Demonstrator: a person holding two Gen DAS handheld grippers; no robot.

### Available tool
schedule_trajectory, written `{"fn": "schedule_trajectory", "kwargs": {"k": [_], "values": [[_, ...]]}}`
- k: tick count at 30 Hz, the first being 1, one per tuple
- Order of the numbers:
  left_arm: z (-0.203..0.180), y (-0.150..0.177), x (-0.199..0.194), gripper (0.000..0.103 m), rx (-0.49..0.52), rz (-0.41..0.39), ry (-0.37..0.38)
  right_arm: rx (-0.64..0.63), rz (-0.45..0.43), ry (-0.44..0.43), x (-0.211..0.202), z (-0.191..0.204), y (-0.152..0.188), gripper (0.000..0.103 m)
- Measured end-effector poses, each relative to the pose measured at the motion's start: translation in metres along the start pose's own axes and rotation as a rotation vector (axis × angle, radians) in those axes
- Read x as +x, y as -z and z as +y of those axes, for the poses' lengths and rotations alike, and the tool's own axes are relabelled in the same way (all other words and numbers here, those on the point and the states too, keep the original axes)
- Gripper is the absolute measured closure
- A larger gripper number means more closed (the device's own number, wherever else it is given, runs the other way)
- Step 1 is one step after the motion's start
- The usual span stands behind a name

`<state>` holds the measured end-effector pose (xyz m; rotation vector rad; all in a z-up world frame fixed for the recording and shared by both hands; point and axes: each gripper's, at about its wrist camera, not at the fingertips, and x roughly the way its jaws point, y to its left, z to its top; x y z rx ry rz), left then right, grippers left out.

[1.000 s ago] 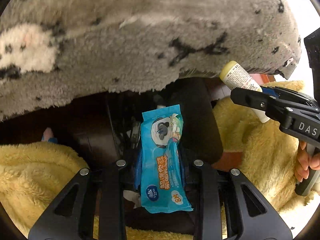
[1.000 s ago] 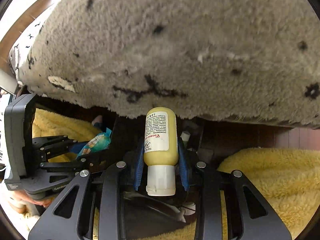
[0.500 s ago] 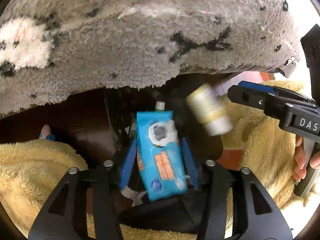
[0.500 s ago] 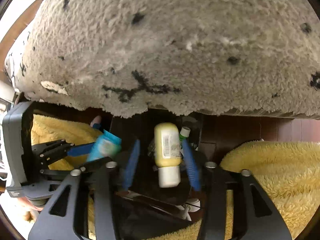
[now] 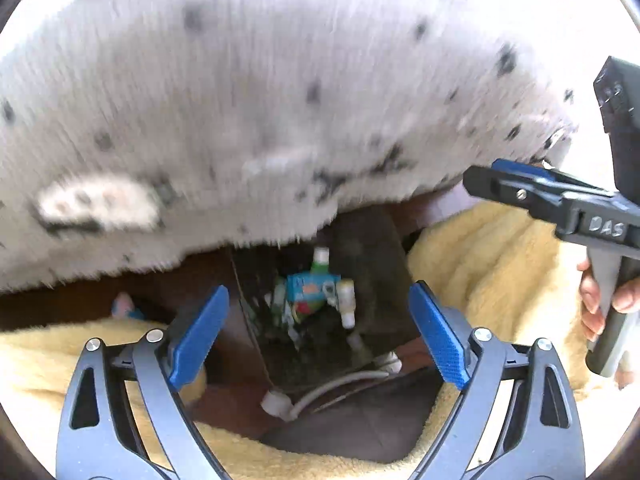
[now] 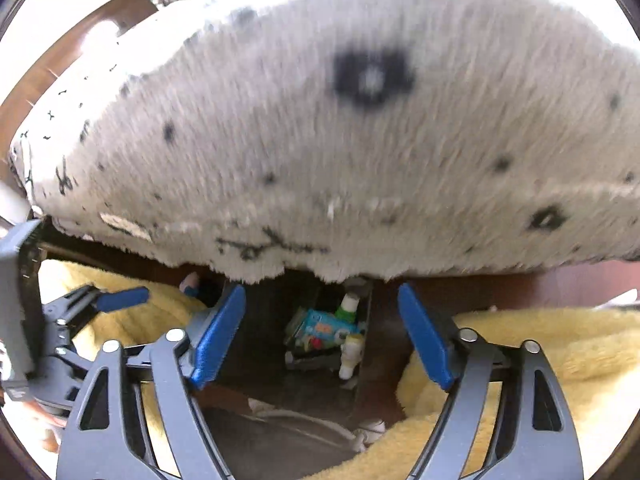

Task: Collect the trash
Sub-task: 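Raise both open tools back above the bed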

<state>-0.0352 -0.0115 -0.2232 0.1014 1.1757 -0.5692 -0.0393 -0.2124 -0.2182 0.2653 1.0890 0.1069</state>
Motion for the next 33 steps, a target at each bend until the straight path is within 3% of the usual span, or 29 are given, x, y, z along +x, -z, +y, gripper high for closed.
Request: {"fn": "schedule_trajectory", "kwargs": {"k": [8,16,27,33], "values": [[0.004,-0.036,-0.074,0.011,0.024,-0.174,-0.024,-0.06,-0.139,0.022,-0.053,0.009,-0.031,0.022],[0.017,-0.075,-0.105,0.01,-0.008,-0.259,-0.084,-0.145,-0.261,0.071,-0.088,0.018,-0.077,0.014],[0.04,-0.141,-0.096,0.01,-0.011,-0.291,-0.203,-0.182,-0.274,0.086,-0.076,0.034,-0.147,0.013],[0.055,-0.169,-0.082,0.01,-0.038,-0.279,-0.239,-0.173,-0.248,0.072,-0.041,0.044,-0.191,0.013]]}}
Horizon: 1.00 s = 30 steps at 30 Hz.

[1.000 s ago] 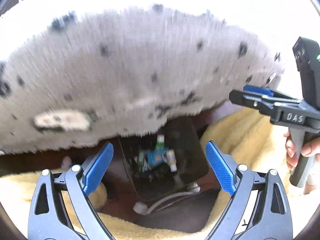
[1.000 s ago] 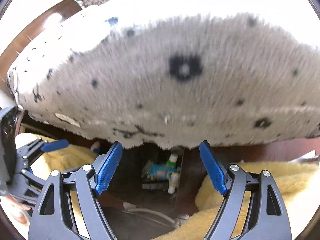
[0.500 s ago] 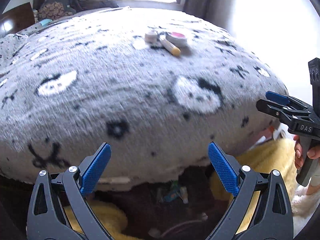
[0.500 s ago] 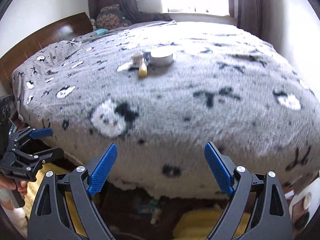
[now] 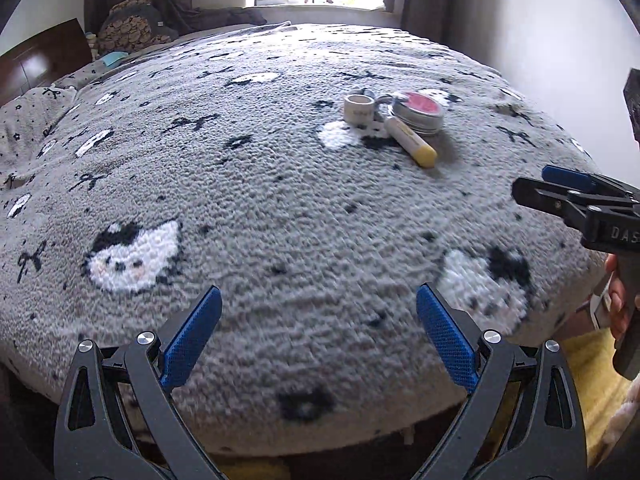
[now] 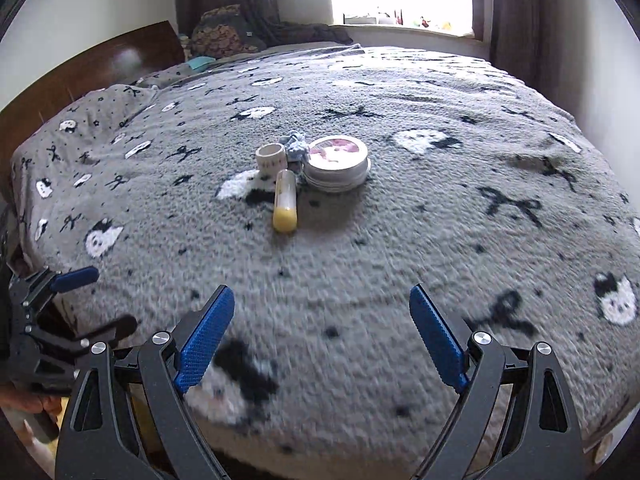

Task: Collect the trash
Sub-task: 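Raise both open tools back above the bed, then grasp the yellow-capped stick with the right gripper while the left gripper grasps the cream tape roll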

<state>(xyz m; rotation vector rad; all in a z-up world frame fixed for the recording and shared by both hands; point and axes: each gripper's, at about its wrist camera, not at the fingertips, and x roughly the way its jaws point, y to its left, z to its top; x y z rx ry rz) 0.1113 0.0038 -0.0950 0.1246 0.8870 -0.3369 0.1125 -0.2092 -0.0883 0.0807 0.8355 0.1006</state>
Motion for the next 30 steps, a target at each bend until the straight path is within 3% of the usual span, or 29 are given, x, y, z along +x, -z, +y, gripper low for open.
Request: {"fn": "schedule_trajectory", "kwargs": {"k": [3,11,15,18,24,30], "values": [[0.002,-0.009,0.009,0.011,-0.006,0.007,-0.003,0.003,0.01,-0.01,0.023,0.007,-0.018,0.015],[0.002,-0.026,0.021,0.01,0.01,0.012,-0.001,0.042,0.088,-0.045,0.079,0.022,-0.052,0.055],[-0.001,-0.035,0.026,0.011,0.018,0.016,0.002,0.043,0.107,-0.045,0.096,0.025,-0.056,0.065],[-0.005,-0.042,0.032,0.011,0.023,0.019,0.003,0.02,0.103,-0.028,0.101,0.025,-0.054,0.08],[-0.011,-0.062,0.047,0.011,0.035,0.014,-0.021,0.005,0.08,-0.022,0.078,0.007,-0.052,0.082],[-0.02,-0.093,0.074,0.021,0.02,-0.004,-0.016,-0.002,0.063,-0.004,0.042,-0.017,-0.041,0.082]]}}
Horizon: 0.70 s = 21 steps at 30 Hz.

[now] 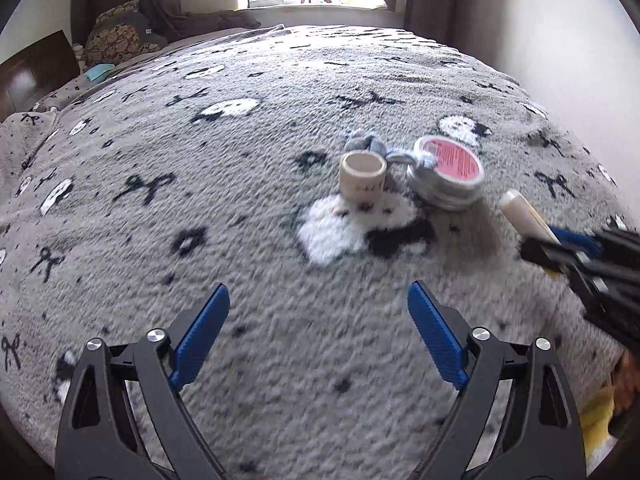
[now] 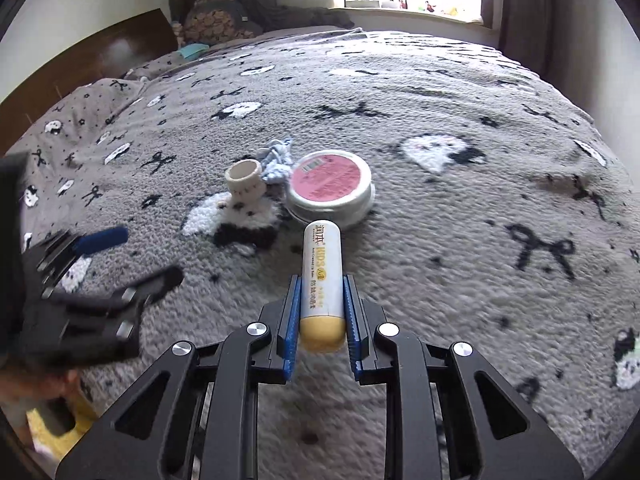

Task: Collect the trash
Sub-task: 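Grasp the yellow-capped stick with the right gripper while the left gripper grasps the cream tape roll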

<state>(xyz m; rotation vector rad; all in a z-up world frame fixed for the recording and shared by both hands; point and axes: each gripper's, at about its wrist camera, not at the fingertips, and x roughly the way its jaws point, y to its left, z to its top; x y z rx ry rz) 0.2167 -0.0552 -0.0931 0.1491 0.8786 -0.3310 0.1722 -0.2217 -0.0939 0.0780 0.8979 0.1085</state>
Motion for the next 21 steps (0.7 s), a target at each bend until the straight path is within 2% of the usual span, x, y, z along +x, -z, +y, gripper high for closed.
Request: {"fn": "schedule_trajectory", "kwargs": {"k": [3,5,7,10,14,17,18,21], "values": [[-0.01,-0.017,0.014,0.035,0.006,-0.018,0.004,-0.004,-0.002,-0.008,-0.011,-0.007,0.009,0.082],[-0.016,-0.028,0.023,0.038,0.005,-0.025,0.007,-0.012,0.001,-0.01,-0.015,-0.009,0.015,0.082],[-0.022,-0.037,0.032,0.046,0.003,-0.022,0.01,-0.015,0.002,-0.017,-0.019,-0.01,0.02,0.082],[-0.026,-0.048,0.047,0.052,-0.008,-0.005,0.013,-0.019,-0.001,-0.024,-0.025,-0.013,0.026,0.082],[-0.03,-0.056,0.063,0.055,-0.005,0.024,0.014,-0.029,-0.005,-0.033,-0.032,-0.013,0.031,0.082],[-0.027,-0.06,0.068,0.063,-0.013,0.036,0.028,-0.03,-0.011,-0.044,-0.035,-0.011,0.034,0.082],[-0.026,-0.061,0.066,0.071,-0.014,0.035,0.033,-0.031,-0.012,-0.044,-0.036,-0.011,0.035,0.082],[-0.022,-0.059,0.06,0.072,-0.008,0.027,0.035,-0.038,-0.015,-0.038,-0.038,-0.009,0.037,0.082]]}}
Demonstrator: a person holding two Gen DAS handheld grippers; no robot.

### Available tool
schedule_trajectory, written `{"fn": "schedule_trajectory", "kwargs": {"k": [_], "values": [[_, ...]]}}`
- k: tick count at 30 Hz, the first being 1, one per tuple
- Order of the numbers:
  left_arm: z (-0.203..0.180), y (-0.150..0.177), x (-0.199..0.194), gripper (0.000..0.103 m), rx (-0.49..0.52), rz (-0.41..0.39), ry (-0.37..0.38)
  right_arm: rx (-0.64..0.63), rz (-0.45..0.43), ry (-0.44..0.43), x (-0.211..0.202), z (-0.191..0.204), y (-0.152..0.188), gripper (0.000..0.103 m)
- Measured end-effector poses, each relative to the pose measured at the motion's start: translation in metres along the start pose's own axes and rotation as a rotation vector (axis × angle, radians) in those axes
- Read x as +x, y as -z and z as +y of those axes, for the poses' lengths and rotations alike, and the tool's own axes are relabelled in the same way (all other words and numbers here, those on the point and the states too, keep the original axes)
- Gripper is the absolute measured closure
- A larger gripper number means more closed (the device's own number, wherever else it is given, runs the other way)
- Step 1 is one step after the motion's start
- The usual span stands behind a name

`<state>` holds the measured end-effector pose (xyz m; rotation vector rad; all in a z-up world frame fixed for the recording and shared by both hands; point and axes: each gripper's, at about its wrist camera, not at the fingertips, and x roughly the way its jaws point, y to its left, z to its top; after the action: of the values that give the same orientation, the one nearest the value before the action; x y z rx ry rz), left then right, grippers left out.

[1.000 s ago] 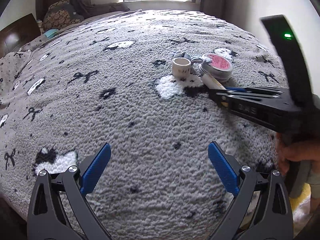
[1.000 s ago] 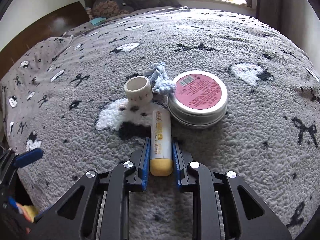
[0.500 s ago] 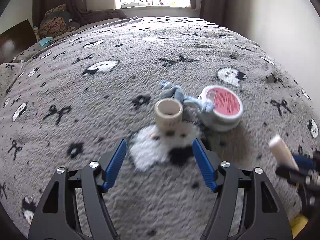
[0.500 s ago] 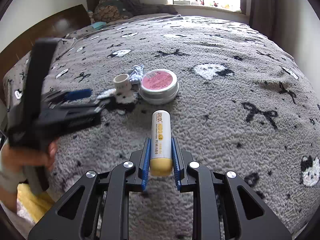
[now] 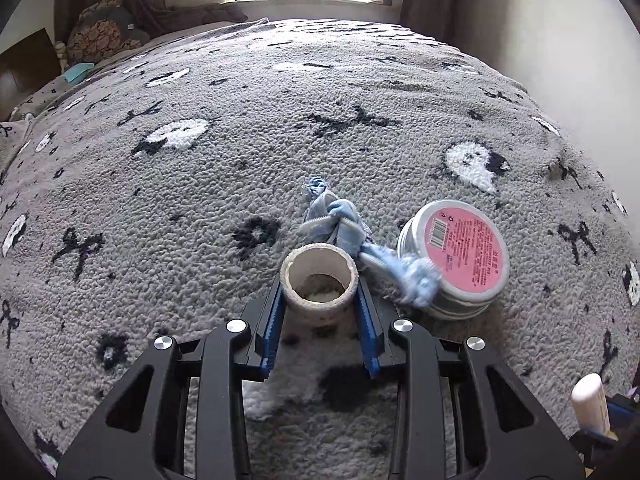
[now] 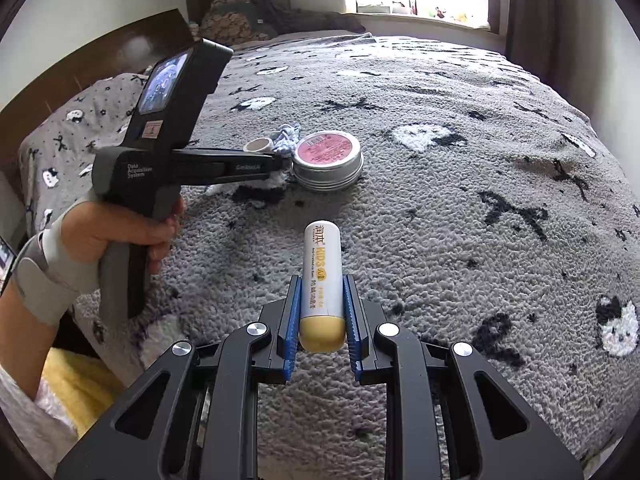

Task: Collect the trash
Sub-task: 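Grasp the yellow-capped stick with the right gripper while the left gripper grasps the cream tape roll, then lower both held items below the bed edge and open both grippers over the bin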

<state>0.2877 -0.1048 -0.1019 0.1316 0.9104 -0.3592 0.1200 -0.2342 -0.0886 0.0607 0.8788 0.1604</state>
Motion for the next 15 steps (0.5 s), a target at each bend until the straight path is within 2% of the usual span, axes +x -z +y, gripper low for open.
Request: {"fn": "schedule_trajectory", "kwargs": {"k": [8,15], "values": [[0.014,0.029,-0.048,0.072,0.02,-0.048,-0.004,-0.016,-0.055,0.001,-0.02,0.004,0.017,0.082],[0.027,0.075,-0.105,0.072,0.032,-0.099,0.023,-0.024,-0.086,-0.025,-0.044,0.012,0.042,0.082]]}}
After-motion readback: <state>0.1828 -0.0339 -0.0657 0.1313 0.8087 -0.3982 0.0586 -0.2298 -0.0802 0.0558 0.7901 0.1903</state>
